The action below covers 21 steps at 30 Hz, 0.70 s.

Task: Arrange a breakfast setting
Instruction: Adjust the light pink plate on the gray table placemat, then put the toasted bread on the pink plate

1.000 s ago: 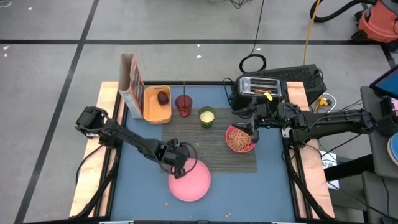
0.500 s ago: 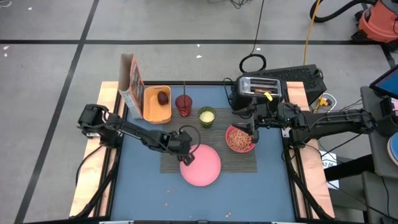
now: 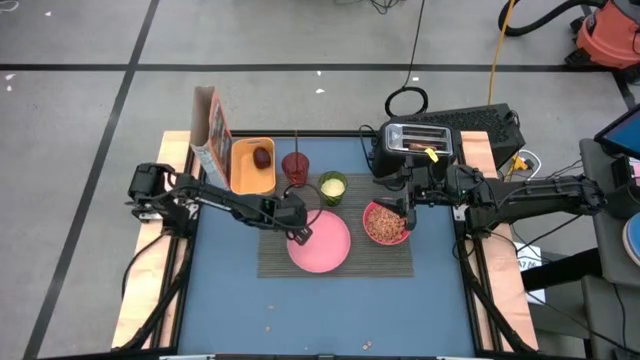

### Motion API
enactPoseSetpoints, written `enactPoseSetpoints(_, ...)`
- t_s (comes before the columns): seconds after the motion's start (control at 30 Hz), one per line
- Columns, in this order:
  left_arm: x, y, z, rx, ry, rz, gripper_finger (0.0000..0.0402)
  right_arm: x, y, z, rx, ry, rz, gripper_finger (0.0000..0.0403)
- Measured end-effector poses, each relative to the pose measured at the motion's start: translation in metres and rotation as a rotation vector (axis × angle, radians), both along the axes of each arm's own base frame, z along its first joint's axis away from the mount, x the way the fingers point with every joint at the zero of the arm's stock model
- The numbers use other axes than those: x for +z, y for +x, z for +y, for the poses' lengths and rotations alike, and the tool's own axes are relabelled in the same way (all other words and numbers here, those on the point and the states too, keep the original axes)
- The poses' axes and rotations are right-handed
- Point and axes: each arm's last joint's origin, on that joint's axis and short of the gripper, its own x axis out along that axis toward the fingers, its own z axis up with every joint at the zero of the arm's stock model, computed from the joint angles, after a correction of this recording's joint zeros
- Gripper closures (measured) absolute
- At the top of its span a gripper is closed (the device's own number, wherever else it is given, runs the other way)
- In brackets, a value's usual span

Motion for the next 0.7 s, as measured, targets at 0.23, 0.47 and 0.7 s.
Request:
enactPoseSetpoints(0.23, -0.0002, -0.0005, 0.0, -0.003, 0.003, 0.006, 0.0378, 0.0, 0.0, 0.0, 0.0, -0.003, 0.0, 0.0161)
enactPoseSetpoints(0.47, -0.0006, -0.0009, 0.0007, -0.035, 0.017, 0.022, 0.0351, 0.0001, 0.0, 0.0, 0.0, -0.003, 0.0, 0.0161)
enactPoseSetpoints(0.7, -0.0009, -0.0008, 0.0005, -0.035, 0.009, 0.022, 0.0288, 0.0001, 0.0, 0.0, 0.0, -0.003, 0.0, 0.0161)
